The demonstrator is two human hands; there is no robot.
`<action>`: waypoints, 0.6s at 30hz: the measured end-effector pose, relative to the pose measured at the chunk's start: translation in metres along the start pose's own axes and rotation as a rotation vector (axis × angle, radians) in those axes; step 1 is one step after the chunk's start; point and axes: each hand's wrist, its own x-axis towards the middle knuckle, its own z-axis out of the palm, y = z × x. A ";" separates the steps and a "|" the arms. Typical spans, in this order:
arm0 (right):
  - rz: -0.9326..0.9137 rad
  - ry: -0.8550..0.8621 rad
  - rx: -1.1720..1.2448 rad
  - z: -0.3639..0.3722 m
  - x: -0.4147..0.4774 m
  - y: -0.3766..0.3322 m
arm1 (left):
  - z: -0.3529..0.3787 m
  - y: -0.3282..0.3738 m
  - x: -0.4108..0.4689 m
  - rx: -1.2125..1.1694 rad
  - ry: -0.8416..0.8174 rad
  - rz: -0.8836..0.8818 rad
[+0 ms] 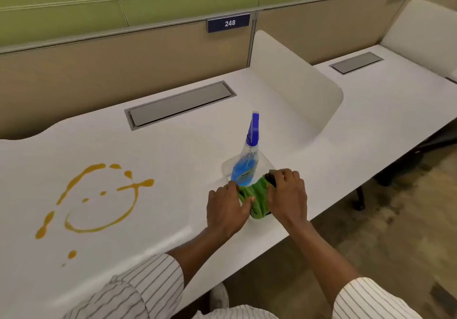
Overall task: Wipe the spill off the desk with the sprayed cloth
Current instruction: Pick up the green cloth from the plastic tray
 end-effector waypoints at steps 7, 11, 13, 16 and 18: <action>-0.027 -0.175 -0.162 0.000 0.008 0.005 | 0.005 0.006 0.012 0.076 -0.090 -0.075; -0.034 -0.197 -0.217 0.002 0.008 0.000 | 0.006 0.009 0.023 0.097 -0.119 -0.118; -0.018 -0.207 -0.215 0.004 0.010 -0.002 | 0.005 0.010 0.029 0.091 -0.108 -0.136; 0.033 -0.192 -0.166 0.004 0.014 -0.003 | 0.004 0.013 0.037 0.059 -0.097 -0.189; 0.067 -0.173 -0.138 0.002 0.015 -0.003 | 0.004 0.016 0.039 0.006 -0.073 -0.220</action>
